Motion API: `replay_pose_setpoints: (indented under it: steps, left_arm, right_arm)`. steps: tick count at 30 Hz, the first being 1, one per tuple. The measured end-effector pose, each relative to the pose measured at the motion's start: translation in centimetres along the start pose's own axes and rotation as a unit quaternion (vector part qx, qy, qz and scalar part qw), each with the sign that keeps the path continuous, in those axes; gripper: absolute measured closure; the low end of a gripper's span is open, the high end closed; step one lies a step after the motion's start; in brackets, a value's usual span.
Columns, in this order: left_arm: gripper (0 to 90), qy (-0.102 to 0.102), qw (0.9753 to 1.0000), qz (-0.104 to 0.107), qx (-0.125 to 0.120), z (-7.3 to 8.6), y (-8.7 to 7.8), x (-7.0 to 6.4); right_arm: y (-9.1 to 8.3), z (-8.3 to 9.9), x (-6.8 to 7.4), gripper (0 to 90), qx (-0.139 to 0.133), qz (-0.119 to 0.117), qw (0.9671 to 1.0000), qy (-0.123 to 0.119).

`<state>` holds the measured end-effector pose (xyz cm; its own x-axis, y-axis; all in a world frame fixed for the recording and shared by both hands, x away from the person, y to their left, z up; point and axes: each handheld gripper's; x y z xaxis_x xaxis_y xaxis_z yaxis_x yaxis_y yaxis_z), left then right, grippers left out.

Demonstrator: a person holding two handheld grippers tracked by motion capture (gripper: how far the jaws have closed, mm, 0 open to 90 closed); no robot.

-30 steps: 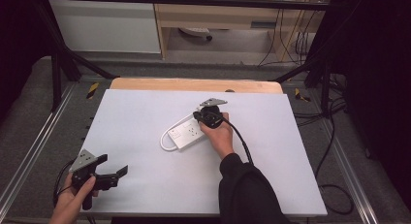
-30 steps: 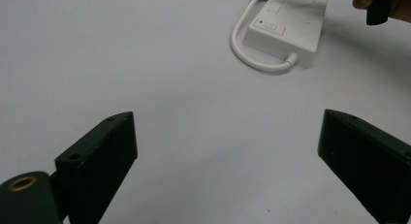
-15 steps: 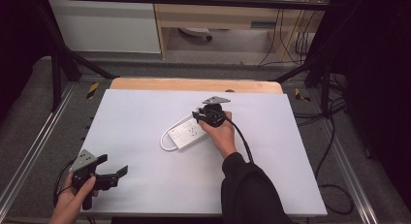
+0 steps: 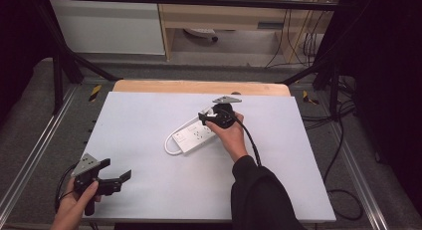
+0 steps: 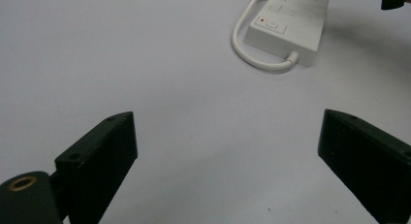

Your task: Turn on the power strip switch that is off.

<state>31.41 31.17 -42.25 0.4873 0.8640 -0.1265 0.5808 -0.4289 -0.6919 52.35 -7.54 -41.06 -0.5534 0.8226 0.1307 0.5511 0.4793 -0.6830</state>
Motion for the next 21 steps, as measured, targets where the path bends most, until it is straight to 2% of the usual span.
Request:
replay_pose_setpoints:
  steps: [7, 10, 18, 21]
  left_arm:
    - [6.9, 0.000, 1.0000, -0.001, -0.001, 0.0, 0.0, 0.0]
    - [6.8, -0.001, 1.0000, -0.001, -0.001, 0.0, 0.0, 0.0]
    - [6.8, -0.002, 1.0000, -0.001, -0.001, 0.0, 0.0, 0.0]
    - [6.8, -0.002, 1.0000, -0.002, -0.001, 0.0, 0.0, 0.1]
  right_arm:
    - [-0.7, -0.2, -0.3, 11.0, -0.004, 0.019, 0.9998, 0.002]
    - [-1.0, -0.3, -0.3, 6.3, -0.009, 0.027, 0.9996, 0.000]
    - [-1.7, -0.5, 0.0, 4.7, -0.012, 0.037, 0.9992, -0.008]
    - [-2.2, -0.7, -0.1, 5.1, -0.014, 0.038, 0.9992, -0.003]
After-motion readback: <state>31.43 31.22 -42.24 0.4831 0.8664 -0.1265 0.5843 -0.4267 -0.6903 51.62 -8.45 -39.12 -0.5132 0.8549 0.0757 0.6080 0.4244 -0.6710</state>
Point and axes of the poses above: each handheld gripper's, and its own axes: y roughly forward along the jaws, z roughly out of its underside, x roughly to its left, and after that the axes turned 13 degrees about x, right-handed
